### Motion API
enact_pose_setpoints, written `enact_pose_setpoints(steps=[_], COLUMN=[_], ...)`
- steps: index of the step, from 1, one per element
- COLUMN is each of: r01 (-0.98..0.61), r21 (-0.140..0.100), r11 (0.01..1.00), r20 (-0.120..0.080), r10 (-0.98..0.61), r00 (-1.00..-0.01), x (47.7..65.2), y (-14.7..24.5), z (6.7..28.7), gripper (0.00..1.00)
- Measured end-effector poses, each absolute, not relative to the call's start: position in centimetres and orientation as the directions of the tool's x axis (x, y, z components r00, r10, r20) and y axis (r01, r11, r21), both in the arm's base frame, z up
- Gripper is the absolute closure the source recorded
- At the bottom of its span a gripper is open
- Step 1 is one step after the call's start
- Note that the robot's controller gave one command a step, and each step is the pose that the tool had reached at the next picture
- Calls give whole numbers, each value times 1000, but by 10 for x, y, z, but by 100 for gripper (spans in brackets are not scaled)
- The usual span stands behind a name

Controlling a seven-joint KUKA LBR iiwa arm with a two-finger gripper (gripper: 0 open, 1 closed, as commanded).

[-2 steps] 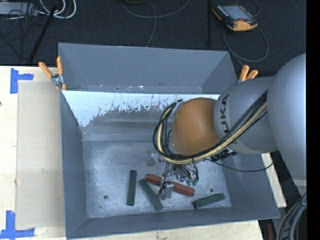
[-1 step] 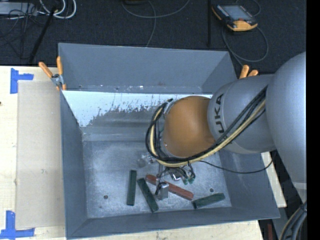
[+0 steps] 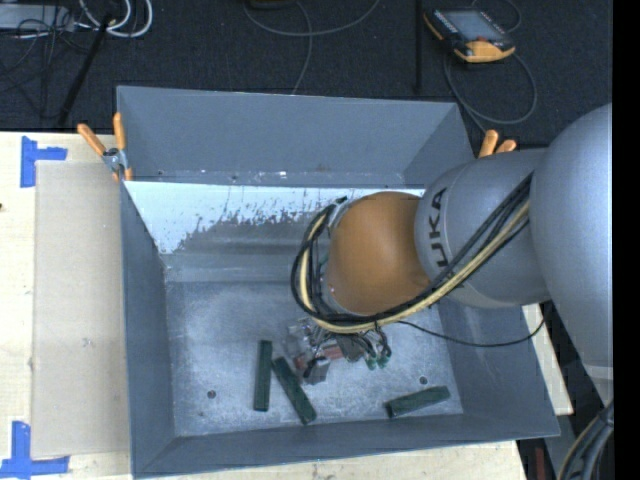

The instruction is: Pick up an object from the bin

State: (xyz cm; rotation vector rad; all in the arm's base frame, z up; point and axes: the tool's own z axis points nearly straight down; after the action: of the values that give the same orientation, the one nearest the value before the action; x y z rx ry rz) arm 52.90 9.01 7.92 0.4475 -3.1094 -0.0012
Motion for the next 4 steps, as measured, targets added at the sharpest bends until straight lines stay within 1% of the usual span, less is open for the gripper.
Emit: enact_pose_setpoints(steps=[1, 2, 3, 4], r01=[-306, -313, -665, -658], r21=[1, 0, -2, 1], r11=[952, 950, 747, 753], r20=[-2, 2, -4, -2], r10=[-306, -313, -665, -658], r00=[-952, -950, -747, -753], x=[504, 479, 508, 511], y=[79, 34, 42, 52], z=[70, 70, 138, 151], gripper=[100, 100, 100, 100])
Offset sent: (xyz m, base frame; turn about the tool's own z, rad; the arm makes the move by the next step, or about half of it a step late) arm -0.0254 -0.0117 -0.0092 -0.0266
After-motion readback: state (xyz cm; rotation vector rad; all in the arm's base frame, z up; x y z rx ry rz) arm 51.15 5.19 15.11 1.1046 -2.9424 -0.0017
